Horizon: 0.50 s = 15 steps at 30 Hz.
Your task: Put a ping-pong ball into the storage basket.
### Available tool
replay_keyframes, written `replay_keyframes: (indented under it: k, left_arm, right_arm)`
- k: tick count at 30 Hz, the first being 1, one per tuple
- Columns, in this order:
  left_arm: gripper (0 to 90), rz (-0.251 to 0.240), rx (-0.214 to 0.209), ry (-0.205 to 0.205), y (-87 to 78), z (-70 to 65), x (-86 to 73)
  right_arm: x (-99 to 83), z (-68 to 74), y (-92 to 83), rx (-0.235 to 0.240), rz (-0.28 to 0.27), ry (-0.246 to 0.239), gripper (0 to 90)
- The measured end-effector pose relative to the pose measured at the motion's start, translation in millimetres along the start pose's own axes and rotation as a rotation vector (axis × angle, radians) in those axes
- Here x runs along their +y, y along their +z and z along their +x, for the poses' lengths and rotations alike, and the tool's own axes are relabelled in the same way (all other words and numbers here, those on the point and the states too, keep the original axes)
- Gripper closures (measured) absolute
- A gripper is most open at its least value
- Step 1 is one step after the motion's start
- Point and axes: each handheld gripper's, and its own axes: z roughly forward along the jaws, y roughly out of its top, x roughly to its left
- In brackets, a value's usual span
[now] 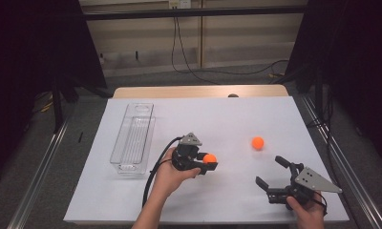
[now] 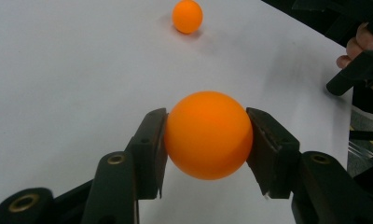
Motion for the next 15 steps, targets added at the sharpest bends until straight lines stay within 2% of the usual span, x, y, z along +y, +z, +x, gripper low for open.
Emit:
replay_keyframes:
  k: [15]
  left_arm:
    - [50.8, -0.012, 0.012, -0.009, -6.1, 3.6, 7.8]
  right_arm:
    - [0.2, 0.5, 0.5, 0.005, -0.002, 0.000, 1.1]
